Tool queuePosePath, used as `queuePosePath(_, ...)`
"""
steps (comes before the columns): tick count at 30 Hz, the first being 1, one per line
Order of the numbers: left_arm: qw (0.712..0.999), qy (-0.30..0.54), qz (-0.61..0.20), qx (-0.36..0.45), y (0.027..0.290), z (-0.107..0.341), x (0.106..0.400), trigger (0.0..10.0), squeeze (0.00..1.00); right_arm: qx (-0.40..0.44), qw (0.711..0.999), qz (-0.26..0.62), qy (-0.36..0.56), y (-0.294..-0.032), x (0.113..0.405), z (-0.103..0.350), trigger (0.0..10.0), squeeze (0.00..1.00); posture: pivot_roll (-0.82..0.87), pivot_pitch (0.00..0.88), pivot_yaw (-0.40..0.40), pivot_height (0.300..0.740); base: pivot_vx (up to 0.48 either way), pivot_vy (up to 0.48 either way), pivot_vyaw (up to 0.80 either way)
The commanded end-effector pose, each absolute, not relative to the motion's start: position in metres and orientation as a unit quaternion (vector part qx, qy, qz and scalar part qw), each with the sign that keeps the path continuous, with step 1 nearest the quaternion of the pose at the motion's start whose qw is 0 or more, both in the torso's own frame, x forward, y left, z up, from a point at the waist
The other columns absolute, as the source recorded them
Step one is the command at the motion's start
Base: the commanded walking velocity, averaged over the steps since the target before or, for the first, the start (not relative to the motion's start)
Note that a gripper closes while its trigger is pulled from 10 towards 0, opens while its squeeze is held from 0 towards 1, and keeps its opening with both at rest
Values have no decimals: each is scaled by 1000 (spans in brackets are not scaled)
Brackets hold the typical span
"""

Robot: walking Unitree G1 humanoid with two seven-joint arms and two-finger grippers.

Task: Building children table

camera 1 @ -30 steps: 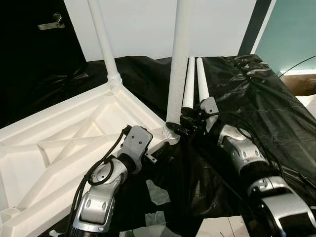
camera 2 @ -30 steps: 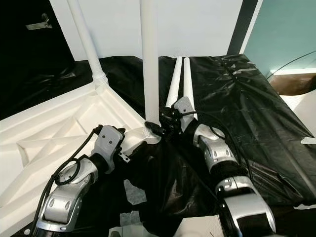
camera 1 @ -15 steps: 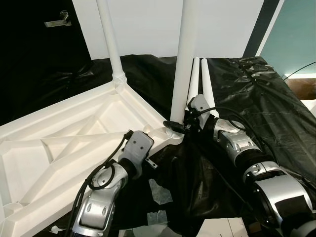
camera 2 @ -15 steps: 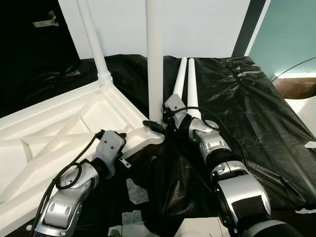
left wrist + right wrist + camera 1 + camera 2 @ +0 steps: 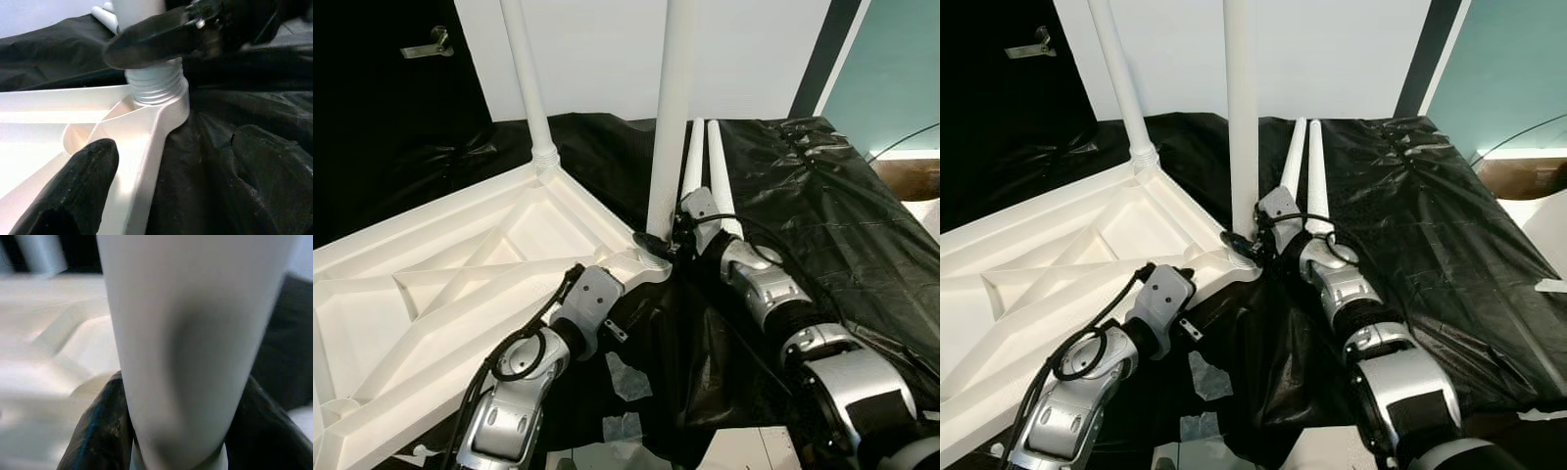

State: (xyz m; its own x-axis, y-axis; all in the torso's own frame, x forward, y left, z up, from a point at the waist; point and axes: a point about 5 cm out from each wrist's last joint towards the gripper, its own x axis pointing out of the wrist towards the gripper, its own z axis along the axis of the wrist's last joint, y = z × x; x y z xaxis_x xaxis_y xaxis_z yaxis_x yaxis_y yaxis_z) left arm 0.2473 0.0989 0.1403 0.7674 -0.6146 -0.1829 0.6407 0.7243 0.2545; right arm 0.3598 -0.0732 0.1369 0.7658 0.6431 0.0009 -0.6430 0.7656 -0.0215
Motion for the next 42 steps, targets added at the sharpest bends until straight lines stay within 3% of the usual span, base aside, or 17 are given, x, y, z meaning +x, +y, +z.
queuePosePath(1, 936, 42, -313, 157, 100, 139, 247, 10000, 0, 7, 950, 310, 22, -66, 354, 128, 10000, 0, 147, 0, -48, 740, 0, 0, 0)
queuePosePath(7, 934, 43, -317, 158, 101, 139, 246, 10000, 0, 46, 973, 224, 24, -56, 341, 123, 10000, 0, 139, 0, -46, 740, 0, 0, 0)
queuePosePath(11, 934, 45, -318, 157, 102, 139, 245, 10000, 0, 56, 968, 242, 30, -46, 329, 119, 10000, 0, 136, 0, -46, 740, 0, 0, 0)
queuePosePath(27, 939, 44, -300, 163, 112, 143, 251, 10000, 0, 27, 968, 250, -3, -75, 315, 131, 10000, 0, 116, 2, -31, 740, 0, 0, 0)
queuePosePath(28, 938, 43, -300, 167, 113, 144, 251, 10000, 0, 23, 967, 253, -4, -82, 318, 132, 10000, 1000, 117, 0, -28, 740, 0, 0, 0)
queuePosePath(35, 936, 40, -303, 174, 115, 147, 252, 10000, 0, 7, 958, 285, -19, -97, 324, 138, 10000, 1000, 121, 0, -29, 740, 0, 0, 0)
queuePosePath(36, 936, 40, -303, 173, 115, 147, 252, 10000, 0, 1, 954, 299, -22, -100, 326, 140, 10000, 0, 122, 0, -29, 740, 0, 0, 0)
queuePosePath(42, 935, 38, -301, 181, 114, 148, 252, 10000, 0, -16, 927, 375, -25, -102, 331, 144, 10000, 0, 129, 0, -35, 740, 0, 0, 0)
